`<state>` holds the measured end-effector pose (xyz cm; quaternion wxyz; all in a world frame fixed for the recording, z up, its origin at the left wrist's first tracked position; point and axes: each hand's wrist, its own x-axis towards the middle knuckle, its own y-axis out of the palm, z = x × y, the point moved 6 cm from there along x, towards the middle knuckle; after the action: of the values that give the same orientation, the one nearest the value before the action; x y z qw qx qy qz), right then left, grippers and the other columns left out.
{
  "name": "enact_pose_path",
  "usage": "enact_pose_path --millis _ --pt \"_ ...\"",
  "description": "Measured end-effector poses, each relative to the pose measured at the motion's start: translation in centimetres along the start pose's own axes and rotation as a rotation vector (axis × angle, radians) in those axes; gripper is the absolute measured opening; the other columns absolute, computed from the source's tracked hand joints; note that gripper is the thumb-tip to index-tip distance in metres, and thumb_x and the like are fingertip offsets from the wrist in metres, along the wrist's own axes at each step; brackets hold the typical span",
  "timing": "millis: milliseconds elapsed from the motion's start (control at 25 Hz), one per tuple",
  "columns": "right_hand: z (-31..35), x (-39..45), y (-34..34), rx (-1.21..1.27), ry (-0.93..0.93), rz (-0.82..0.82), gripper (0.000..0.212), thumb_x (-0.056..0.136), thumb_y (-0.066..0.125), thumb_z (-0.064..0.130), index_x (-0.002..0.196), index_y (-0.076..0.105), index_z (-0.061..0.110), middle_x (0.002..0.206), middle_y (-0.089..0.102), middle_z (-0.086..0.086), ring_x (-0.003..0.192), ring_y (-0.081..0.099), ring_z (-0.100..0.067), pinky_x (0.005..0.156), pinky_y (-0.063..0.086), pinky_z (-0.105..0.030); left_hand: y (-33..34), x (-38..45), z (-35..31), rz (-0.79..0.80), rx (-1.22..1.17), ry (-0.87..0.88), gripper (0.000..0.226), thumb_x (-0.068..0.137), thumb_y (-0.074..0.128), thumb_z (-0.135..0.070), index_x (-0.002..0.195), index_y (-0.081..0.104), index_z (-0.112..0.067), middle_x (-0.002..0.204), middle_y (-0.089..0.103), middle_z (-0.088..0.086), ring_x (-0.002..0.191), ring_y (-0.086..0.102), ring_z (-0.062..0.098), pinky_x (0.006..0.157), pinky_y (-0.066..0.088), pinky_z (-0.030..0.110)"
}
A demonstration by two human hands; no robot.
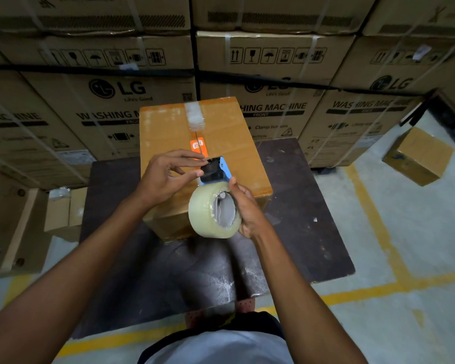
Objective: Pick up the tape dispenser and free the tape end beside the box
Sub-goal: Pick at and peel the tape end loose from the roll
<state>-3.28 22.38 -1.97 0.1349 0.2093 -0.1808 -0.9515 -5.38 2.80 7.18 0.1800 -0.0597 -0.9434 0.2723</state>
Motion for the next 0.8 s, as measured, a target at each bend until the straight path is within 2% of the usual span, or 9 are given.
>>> enact_pose_path --millis 120,240,320,360,480,560,680,800 --pt "-0.6 0.8 0.4 -0.015 0.010 0.011 0.068 0.069 0.081 0.068 0.103 0.076 0.009 0.093 0.081 -0.007 0.083 0.077 -0.017 0.078 0.064 -0.031 -0.8 0.1 0.2 -0.031 -0.007 -0.042 0.018 0.090 0.081 -0.020 0.108 0.084 -0.020 0.121 0.078 -0.005 0.114 0.072 0.009 0.075 0.062 0.042" --pt "-1.0 1.3 1.0 0.007 0.014 0.043 0.088 0.059 0.087 0.076 0.112 0.073 0.007 0.097 0.081 -0.007 0.087 0.078 -0.017 0.079 0.064 -0.031 -1.4 0.5 0.7 -0.016 -0.088 -0.102 0.007 0.089 0.081 -0.021 0.095 0.082 -0.018 0.112 0.080 0.001 0.105 0.076 0.026 0.074 0.061 0.054" --pt "-1.1 1.5 1.1 0.035 0.019 0.052 0.095 0.056 0.088 0.078 0.117 0.071 0.006 0.100 0.081 -0.008 0.089 0.077 -0.018 0.081 0.064 -0.033 -1.7 0.9 0.6 0.001 -0.144 -0.116 0.008 0.088 0.080 -0.027 0.092 0.081 -0.020 0.106 0.082 0.001 0.100 0.076 0.032 0.076 0.060 0.057" --pt "-1.2 1.7 1.2 0.043 0.021 0.054 0.097 0.056 0.088 0.078 0.118 0.070 0.005 0.102 0.080 -0.010 0.091 0.077 -0.019 0.083 0.064 -0.034 -1.8 1.2 0.6 0.015 -0.168 -0.124 0.010 0.088 0.079 -0.029 0.093 0.081 -0.021 0.103 0.082 0.000 0.097 0.076 0.030 0.077 0.061 0.054" --pt "-1.3 2.2 1.1 0.043 0.023 0.040 0.104 0.056 0.087 0.080 0.124 0.068 0.003 0.112 0.075 -0.017 0.097 0.075 -0.024 0.090 0.061 -0.039 -1.6 1.6 0.5 0.066 -0.246 -0.172 0.018 0.089 0.076 -0.038 0.098 0.082 -0.024 0.099 0.083 -0.006 0.087 0.073 0.011 0.073 0.057 0.026" --pt "-1.3 2.4 1.1 0.048 0.023 0.039 0.105 0.056 0.086 0.081 0.125 0.069 0.003 0.117 0.072 -0.020 0.101 0.073 -0.027 0.096 0.059 -0.043 -1.6 1.8 0.6 0.088 -0.251 -0.182 0.025 0.082 0.083 -0.040 0.099 0.083 -0.023 0.103 0.083 -0.001 0.083 0.070 0.012 0.075 0.055 0.025" --pt "-1.3 2.6 1.2 0.050 0.025 0.051 0.096 0.057 0.087 0.080 0.119 0.074 0.008 0.116 0.074 -0.020 0.103 0.073 -0.029 0.103 0.055 -0.050 -1.5 2.0 1.0 0.108 -0.182 -0.157 0.023 0.078 0.092 -0.029 0.098 0.084 -0.021 0.103 0.081 -0.002 0.081 0.066 0.017 0.073 0.055 0.037" --pt "-1.1 2.7 1.2 0.078 0.020 0.055 0.085 0.057 0.087 0.079 0.113 0.079 0.015 0.112 0.077 -0.015 0.101 0.074 -0.026 0.098 0.058 -0.045 -1.3 2.2 0.9 0.087 -0.205 -0.116 0.012 0.087 0.086 -0.012 0.093 0.083 -0.022 0.101 0.080 -0.011 0.097 0.073 0.021 0.086 0.058 0.037"
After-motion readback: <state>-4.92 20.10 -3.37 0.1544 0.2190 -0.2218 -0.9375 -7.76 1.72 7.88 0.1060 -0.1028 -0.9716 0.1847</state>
